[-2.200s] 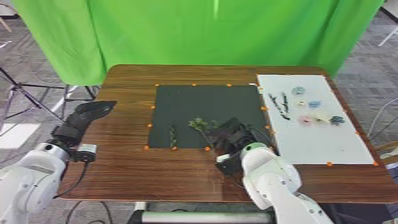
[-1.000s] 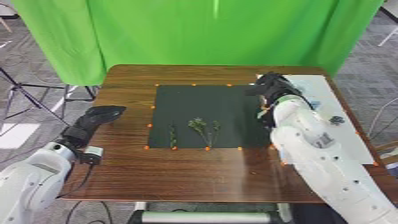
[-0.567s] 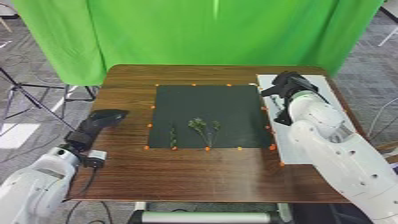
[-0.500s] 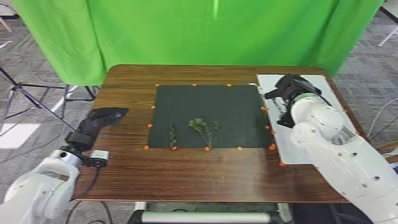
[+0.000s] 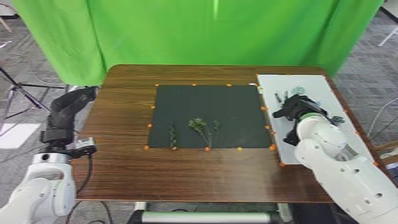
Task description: Arrange flowers
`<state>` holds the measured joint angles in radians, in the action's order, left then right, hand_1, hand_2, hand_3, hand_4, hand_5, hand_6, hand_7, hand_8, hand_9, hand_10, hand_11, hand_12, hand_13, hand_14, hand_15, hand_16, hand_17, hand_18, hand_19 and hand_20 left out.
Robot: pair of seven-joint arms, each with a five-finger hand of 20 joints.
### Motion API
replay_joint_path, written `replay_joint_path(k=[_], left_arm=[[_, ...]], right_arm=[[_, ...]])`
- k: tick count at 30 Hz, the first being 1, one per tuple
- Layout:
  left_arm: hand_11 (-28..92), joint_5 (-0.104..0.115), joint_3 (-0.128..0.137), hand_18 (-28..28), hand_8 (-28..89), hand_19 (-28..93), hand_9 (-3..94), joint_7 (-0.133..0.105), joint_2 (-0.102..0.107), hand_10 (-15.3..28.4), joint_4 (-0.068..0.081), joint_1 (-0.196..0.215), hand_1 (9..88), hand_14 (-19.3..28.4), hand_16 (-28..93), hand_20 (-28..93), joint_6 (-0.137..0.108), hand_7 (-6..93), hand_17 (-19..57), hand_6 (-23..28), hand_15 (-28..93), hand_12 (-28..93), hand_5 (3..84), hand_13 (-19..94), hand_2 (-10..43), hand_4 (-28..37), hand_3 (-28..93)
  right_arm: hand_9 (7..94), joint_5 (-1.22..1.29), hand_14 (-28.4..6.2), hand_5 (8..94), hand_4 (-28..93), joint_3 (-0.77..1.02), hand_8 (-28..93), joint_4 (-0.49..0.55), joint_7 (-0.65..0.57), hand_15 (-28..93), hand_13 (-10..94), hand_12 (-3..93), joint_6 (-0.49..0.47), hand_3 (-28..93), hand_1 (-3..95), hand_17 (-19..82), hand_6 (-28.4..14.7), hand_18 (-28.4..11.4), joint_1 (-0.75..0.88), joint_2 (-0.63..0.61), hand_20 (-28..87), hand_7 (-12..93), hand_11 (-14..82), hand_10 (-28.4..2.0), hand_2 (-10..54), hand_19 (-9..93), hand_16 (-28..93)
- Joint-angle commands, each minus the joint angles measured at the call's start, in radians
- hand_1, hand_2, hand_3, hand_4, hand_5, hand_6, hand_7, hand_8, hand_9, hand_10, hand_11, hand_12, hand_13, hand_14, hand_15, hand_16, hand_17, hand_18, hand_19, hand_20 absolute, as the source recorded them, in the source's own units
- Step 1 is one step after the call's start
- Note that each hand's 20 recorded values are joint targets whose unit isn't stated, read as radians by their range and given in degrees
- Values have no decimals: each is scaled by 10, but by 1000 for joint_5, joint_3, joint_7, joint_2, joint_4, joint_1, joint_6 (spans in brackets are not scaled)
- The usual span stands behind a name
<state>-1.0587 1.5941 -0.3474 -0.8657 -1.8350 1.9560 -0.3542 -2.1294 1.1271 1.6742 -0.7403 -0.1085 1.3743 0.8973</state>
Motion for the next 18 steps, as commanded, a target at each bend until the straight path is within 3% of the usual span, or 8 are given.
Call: replay_joint_path(k=[1, 4, 9, 18], left_arm=[[214, -17, 2, 84, -87, 38, 416, 18, -17, 133, -8, 19, 284, 147, -12, 124, 17, 173, 55, 51, 89, 92, 463, 332, 2, -216, 674], [215, -19, 3, 84, -87, 38, 416, 25, -20, 133, -11, 20, 283, 147, -13, 124, 17, 174, 54, 50, 89, 93, 463, 332, 1, -216, 674], [212, -16, 4, 84, -87, 36, 414, 29, -24, 133, -10, 19, 282, 147, -12, 123, 22, 172, 52, 50, 89, 92, 460, 331, 1, -216, 673], [211, -14, 13, 84, -85, 36, 412, 45, -20, 132, -18, 25, 283, 148, -12, 123, 28, 167, 51, 51, 88, 94, 459, 330, 2, -214, 669]], right_arm=[[657, -30, -46, 578, -148, -41, -65, -36, -1, 512, 894, 187, 124, 585, 458, 638, -9, -93, 69, 12, 373, 134, 105, -172, -95, 929, 302], [758, -43, -37, 623, -167, -58, -50, -48, 16, 534, 908, 203, 177, 574, 529, 654, -1, -89, 78, 15, 414, 160, 166, -152, -95, 932, 303], [900, -58, -24, 709, -136, -79, 93, -66, 45, 545, 936, 337, 244, 436, 670, 685, -6, -80, 88, 24, 444, 170, 156, -125, -95, 932, 306], [931, -12, -9, 799, -102, -88, 97, -9, 100, 607, 937, 338, 402, 440, 709, 721, -16, -69, 58, -14, 461, 229, 273, -103, -95, 932, 252]])
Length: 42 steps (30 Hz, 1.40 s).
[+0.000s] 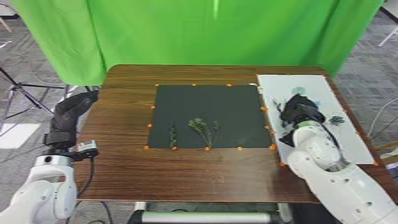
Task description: Arrange flowers
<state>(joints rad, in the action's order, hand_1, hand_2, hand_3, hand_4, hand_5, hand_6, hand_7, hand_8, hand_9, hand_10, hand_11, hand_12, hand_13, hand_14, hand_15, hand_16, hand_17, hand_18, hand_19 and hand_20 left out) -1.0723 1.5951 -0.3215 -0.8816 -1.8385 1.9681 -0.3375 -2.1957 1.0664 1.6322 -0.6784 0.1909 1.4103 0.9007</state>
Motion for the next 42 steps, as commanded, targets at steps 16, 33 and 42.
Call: replay_joint_path(k=[16, 33, 42], left_arm=[[209, -3, 12, 85, -82, 35, 410, 47, 10, 132, -14, 3, 282, 148, -11, 123, 30, 161, 48, 52, 87, 95, 455, 327, -1, -211, 668], [205, -11, 23, 86, -80, 34, 406, 68, 10, 131, -18, 9, 282, 148, -10, 121, 59, 158, 44, 53, 86, 96, 452, 324, -1, -209, 665], [203, -13, 23, 87, -80, 33, 403, 77, 10, 131, -18, 8, 281, 149, -9, 120, 75, 156, 43, 54, 85, 96, 451, 322, -2, -206, 665]], right_arm=[[934, 82, -6, 806, -97, -26, 96, 253, 104, 608, 937, 340, 170, 461, 703, 730, -25, -59, 2, -66, 445, 256, 275, -118, -95, 932, 243], [937, 55, -6, 807, -96, -115, 94, 263, 112, 605, 937, 341, 74, 477, 692, 732, -24, -55, 81, 39, 422, 260, 269, -118, -95, 932, 240], [937, 55, -6, 808, -93, -137, 95, 248, 117, 602, 937, 335, 20, 477, 689, 735, -24, -54, 99, 57, 409, 259, 269, -120, -95, 932, 236]])
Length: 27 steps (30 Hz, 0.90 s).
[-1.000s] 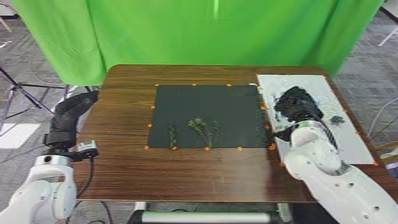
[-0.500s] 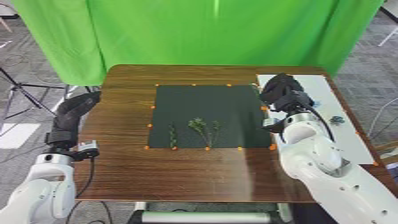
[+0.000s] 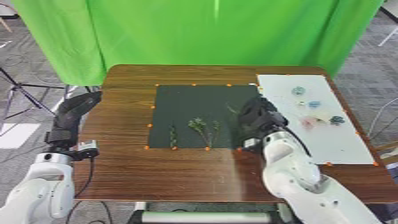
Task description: Arrange flowers
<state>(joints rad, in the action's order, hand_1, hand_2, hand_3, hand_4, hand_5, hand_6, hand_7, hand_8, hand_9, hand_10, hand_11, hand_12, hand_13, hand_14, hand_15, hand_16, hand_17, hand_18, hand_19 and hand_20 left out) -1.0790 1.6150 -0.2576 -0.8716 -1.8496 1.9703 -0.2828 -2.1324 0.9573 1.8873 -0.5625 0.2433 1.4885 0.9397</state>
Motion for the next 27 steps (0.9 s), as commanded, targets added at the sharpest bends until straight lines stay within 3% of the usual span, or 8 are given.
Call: replay_joint_path(k=[1, 14, 27], left_arm=[[202, -7, 2, 87, -80, 32, 403, 14, 1, 131, -5, 3, 281, 149, -9, 120, 22, 155, 43, 55, 85, 96, 451, 322, -2, -207, 664], [198, -13, -1, 89, -77, 33, 398, 37, -2, 131, -8, 2, 279, 149, -8, 120, 60, 148, 40, 55, 84, 97, 444, 321, -2, -205, 661], [194, -17, 0, 89, -73, 33, 394, 49, 0, 130, -6, -2, 276, 151, -7, 119, 82, 142, 38, 54, 82, 100, 440, 318, -4, -203, 660]], right_arm=[[937, -8, -5, 808, -92, -28, 94, -8, -4, 601, 937, 335, -42, 477, 688, 735, -24, -54, 18, 18, 408, 258, 269, -120, -95, 932, 235], [934, 43, -6, 795, -96, -23, 95, -20, -20, 590, 937, 324, -68, 492, 659, 738, -24, -47, -1, 41, 377, 261, 269, -115, -95, 928, 232], [895, 52, -12, 763, -25, -1, 111, -13, -19, 566, 937, 240, -114, 366, 596, 726, -41, -47, 10, 39, 357, 244, 318, -133, -95, 928, 242]])
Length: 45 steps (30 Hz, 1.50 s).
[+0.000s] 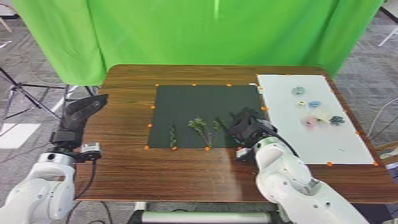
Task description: Arrange flowers
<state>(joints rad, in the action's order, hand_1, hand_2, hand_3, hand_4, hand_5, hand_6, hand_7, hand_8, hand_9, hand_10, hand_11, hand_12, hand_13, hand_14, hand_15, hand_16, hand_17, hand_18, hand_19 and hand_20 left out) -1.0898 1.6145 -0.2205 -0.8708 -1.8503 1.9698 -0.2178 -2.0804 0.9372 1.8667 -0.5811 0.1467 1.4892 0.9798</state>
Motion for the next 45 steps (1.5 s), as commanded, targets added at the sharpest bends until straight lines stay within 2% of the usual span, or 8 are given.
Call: replay_joint_path(k=[1, 6, 12, 17, 20, 27, 39, 45], left_arm=[[194, -8, 0, 89, -73, 33, 394, 13, -2, 130, -5, -3, 277, 151, -7, 119, 20, 143, 38, 54, 82, 100, 440, 318, -4, -203, 659], [193, -8, 2, 90, -73, 34, 393, 18, -2, 130, -5, -1, 277, 151, -6, 120, 25, 143, 38, 54, 83, 100, 439, 319, -4, -202, 658], [193, -9, 4, 90, -73, 33, 393, 22, -2, 130, -6, 3, 278, 151, -7, 119, 31, 142, 37, 54, 82, 100, 438, 318, -4, -202, 656], [192, -9, 1, 90, -72, 33, 393, 23, -1, 131, -4, 1, 278, 151, -7, 119, 30, 141, 37, 54, 82, 101, 437, 318, -4, -201, 656], [192, -10, 7, 90, -72, 33, 393, 22, -2, 130, -7, 11, 279, 151, -7, 119, 31, 140, 37, 55, 82, 101, 437, 318, -3, -201, 653], [193, -8, 23, 90, -72, 33, 394, 23, -11, 131, -11, 29, 278, 151, -6, 119, 25, 141, 37, 55, 82, 102, 437, 318, -4, -198, 654], [195, -13, 21, 90, -72, 32, 395, 37, -22, 131, -12, 27, 278, 151, -7, 119, 49, 140, 37, 55, 82, 101, 439, 319, -4, -200, 654], [196, -11, 26, 90, -72, 31, 396, 43, -31, 132, -16, 42, 279, 152, -7, 119, 55, 142, 37, 54, 82, 101, 440, 318, -3, -200, 653]], right_arm=[[893, -4, -12, 759, -44, 20, 109, 9, -1, 563, 937, 239, -15, 403, 569, 725, -41, -47, 9, -3, 355, 240, 318, -134, -95, 928, 246], [884, 13, -14, 748, -119, 51, -91, 32, 5, 554, 937, 238, -46, 577, 419, 724, -32, -48, 20, -14, 356, 253, 318, -141, -95, 927, 251], [885, 48, -17, 752, -118, 133, -94, 107, 29, 552, 937, 236, -34, 573, 394, 724, -36, -49, 39, -35, 354, 249, 318, -145, -95, 927, 250], [884, 43, -19, 752, -118, 220, -92, 155, 48, 554, 937, 236, 83, 574, 388, 724, -36, -50, 41, -65, 354, 248, 319, -145, -95, 928, 248], [828, -24, -22, 704, -117, 278, -87, 159, 26, 523, 937, 225, 91, 584, 370, 703, -27, -63, 52, -95, 376, 213, 229, -149, -95, 931, 278], [596, -34, -37, 559, -127, 392, -64, 101, -15, 474, 898, 202, -1, 588, 338, 646, -12, -86, 107, -161, 372, 122, 82, -173, -95, 931, 326], [575, -77, -44, 590, -161, 407, -66, -38, -97, 478, 888, 191, -118, 565, 344, 627, 2, -100, 167, -139, 375, 112, 79, -172, -95, 932, 318], [578, -81, -44, 593, -158, 438, -65, -46, -111, 482, 889, 191, -107, 569, 355, 626, 0, -99, 210, -132, 374, 104, 81, -169, -95, 932, 316]])
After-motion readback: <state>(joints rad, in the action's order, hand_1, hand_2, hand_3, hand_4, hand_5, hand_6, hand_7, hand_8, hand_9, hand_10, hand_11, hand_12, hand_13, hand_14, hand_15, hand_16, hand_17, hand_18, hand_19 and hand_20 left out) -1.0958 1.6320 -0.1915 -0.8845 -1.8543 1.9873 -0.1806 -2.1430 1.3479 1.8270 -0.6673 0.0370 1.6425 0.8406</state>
